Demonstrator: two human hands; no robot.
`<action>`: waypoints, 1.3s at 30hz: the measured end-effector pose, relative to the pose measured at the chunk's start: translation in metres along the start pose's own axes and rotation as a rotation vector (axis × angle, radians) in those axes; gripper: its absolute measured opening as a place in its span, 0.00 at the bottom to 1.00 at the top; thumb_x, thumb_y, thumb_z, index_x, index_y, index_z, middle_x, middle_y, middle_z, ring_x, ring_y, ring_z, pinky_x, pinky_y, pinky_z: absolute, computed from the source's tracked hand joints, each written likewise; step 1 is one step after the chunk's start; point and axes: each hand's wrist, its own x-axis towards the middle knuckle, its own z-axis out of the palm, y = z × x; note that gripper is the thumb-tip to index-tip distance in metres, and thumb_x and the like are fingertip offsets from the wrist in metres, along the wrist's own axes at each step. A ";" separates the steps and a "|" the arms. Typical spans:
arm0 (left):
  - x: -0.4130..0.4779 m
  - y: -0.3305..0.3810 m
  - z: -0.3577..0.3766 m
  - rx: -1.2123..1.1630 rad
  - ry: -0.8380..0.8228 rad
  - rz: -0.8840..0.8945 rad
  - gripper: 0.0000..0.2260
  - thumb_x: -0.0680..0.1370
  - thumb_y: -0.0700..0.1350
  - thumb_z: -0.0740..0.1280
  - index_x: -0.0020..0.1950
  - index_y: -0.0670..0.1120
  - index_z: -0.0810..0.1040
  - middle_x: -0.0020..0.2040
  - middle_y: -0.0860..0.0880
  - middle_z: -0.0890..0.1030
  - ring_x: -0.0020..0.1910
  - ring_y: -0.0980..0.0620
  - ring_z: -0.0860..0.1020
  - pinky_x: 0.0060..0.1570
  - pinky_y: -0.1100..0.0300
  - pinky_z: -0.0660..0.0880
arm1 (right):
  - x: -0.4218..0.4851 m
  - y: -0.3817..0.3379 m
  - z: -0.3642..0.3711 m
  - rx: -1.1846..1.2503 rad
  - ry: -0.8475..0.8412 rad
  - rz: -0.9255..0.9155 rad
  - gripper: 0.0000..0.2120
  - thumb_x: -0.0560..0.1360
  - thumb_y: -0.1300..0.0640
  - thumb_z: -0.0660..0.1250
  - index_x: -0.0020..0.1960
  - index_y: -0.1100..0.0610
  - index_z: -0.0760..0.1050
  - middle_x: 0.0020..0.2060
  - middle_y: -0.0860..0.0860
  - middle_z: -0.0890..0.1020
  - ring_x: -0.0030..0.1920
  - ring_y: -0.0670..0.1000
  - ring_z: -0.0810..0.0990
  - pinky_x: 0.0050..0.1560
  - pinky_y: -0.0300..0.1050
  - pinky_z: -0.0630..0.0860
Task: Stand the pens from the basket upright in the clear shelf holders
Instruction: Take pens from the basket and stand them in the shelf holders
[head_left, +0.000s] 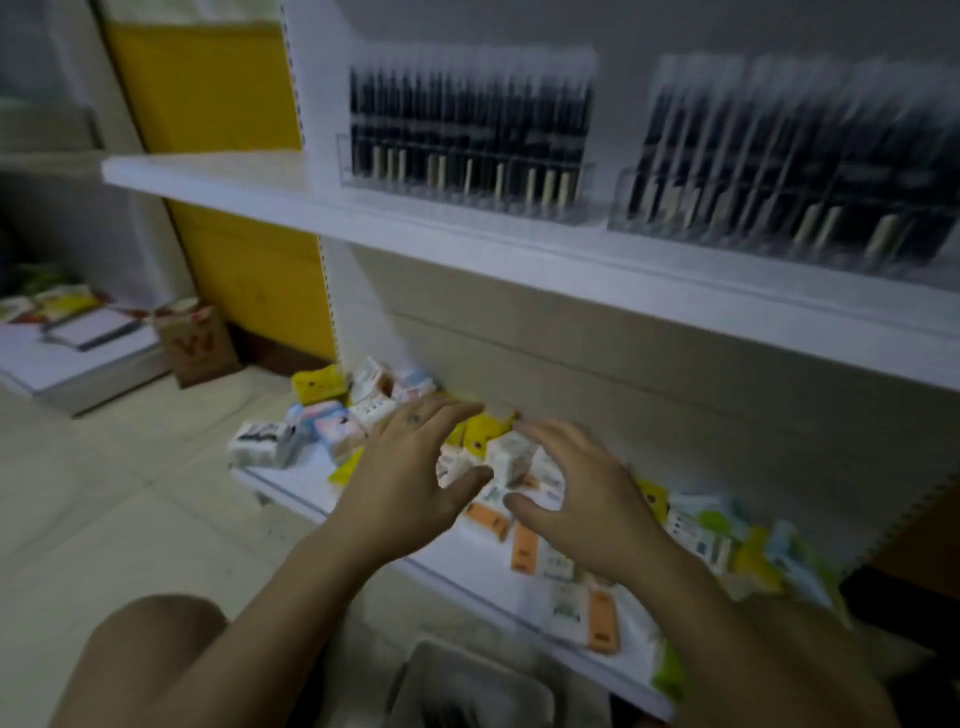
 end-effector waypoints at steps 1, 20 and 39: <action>-0.010 -0.011 0.011 -0.009 -0.047 -0.062 0.24 0.75 0.57 0.70 0.69 0.53 0.72 0.66 0.53 0.74 0.66 0.49 0.70 0.63 0.49 0.68 | -0.004 0.008 0.019 0.008 -0.064 0.046 0.30 0.73 0.44 0.70 0.72 0.46 0.66 0.69 0.42 0.68 0.69 0.44 0.65 0.65 0.35 0.61; -0.186 -0.098 0.227 -0.477 -0.626 -0.994 0.06 0.75 0.45 0.71 0.50 0.45 0.79 0.46 0.47 0.80 0.46 0.48 0.79 0.48 0.54 0.78 | -0.098 0.106 0.212 0.029 -0.922 0.571 0.26 0.75 0.48 0.69 0.70 0.56 0.68 0.65 0.54 0.75 0.62 0.54 0.75 0.53 0.41 0.71; -0.223 -0.169 0.284 -0.660 -0.617 -1.463 0.18 0.73 0.45 0.73 0.61 0.45 0.75 0.54 0.49 0.76 0.55 0.47 0.76 0.55 0.55 0.74 | -0.096 0.151 0.361 0.100 -1.221 0.860 0.19 0.75 0.50 0.67 0.63 0.57 0.75 0.59 0.57 0.79 0.52 0.54 0.78 0.56 0.49 0.77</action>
